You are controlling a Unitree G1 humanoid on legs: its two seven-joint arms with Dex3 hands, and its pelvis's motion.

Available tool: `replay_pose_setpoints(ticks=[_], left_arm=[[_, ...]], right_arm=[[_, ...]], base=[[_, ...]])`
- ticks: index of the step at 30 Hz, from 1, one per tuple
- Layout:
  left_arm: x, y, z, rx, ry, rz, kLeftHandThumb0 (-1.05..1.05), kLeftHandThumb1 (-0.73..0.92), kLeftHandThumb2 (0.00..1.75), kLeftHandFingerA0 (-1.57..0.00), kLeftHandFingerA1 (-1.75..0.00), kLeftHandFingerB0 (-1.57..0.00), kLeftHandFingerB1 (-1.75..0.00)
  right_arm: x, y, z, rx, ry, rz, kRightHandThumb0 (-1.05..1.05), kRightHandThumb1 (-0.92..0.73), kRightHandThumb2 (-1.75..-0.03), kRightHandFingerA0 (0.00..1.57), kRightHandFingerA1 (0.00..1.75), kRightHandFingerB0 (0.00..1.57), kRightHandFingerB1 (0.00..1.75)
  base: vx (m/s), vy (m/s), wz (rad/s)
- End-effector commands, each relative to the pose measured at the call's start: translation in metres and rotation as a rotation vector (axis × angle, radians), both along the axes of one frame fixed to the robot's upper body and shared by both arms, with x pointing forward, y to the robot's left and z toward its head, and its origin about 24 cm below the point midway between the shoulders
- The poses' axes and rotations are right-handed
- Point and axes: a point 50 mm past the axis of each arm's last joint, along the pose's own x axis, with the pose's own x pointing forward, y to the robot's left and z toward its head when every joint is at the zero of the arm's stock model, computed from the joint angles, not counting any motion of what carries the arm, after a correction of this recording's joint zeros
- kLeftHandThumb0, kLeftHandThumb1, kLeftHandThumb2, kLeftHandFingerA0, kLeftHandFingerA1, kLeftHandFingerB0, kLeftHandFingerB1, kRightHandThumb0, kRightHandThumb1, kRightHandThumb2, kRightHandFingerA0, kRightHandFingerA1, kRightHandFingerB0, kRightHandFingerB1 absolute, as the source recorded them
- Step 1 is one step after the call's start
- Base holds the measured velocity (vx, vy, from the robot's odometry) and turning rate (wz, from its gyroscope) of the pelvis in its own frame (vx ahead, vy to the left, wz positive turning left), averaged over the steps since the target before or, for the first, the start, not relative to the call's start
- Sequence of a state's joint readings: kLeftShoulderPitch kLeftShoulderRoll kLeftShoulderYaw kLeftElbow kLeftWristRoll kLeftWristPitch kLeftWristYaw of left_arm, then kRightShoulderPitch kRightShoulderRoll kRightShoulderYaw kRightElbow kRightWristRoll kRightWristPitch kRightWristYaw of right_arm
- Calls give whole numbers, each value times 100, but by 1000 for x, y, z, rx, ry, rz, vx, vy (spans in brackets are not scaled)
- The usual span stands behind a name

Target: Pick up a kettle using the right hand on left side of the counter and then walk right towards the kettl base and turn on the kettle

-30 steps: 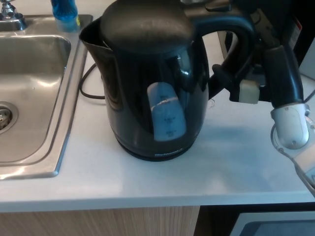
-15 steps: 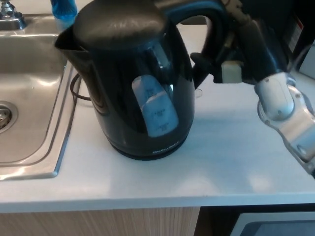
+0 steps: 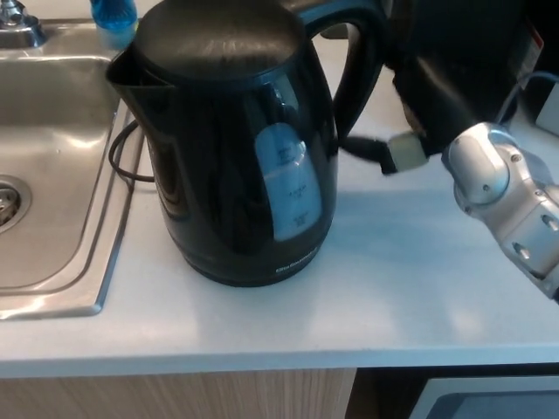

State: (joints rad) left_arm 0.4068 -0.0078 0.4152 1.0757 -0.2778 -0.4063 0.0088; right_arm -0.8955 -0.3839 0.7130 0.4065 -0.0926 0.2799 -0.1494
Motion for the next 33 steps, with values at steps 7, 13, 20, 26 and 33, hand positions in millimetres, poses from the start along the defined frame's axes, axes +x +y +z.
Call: replay_pose_setpoints(ticks=[7, 13, 20, 26, 33], left_arm=[[-1, 11, 9, 89, -14, -65, 35, 52, 117, -98, -102, -82, -90], [2, 8, 8, 89, -15, -72, 32, 50, 116, -97, -101, -84, -91], [2, 11, 8, 85, -24, -65, 34, 52, 119, -100, -103, -86, -93], [0, 12, 9, 95, -3, -83, 34, 50, 116, -99, -102, -86, -92], [4, 9, 8, 80, -30, -91, 29, 52, 116, -99, -102, -85, -92]], right_arm=[[-19, -35, -38, -131, 589, -133, -91, -46, -72, 0, 0, 0, 0], [-33, -41, -26, -100, 601, -101, -89, -48, -70, 0, 0, 0, 0], [-44, -58, -22, -81, 632, -77, -82, -42, -77, 0, 21, 0, 0], [-51, -64, -21, 24, 626, -30, -31, -63, -61, 3, 48, 0, 24], [-53, -63, -30, -129, 531, -19, -30, -69, -63, 25, 60, 8, 28]], base=[[0, 0, 0], [0, 0, 0], [0, 0, 0], [0, 0, 0], [0, 0, 0]])
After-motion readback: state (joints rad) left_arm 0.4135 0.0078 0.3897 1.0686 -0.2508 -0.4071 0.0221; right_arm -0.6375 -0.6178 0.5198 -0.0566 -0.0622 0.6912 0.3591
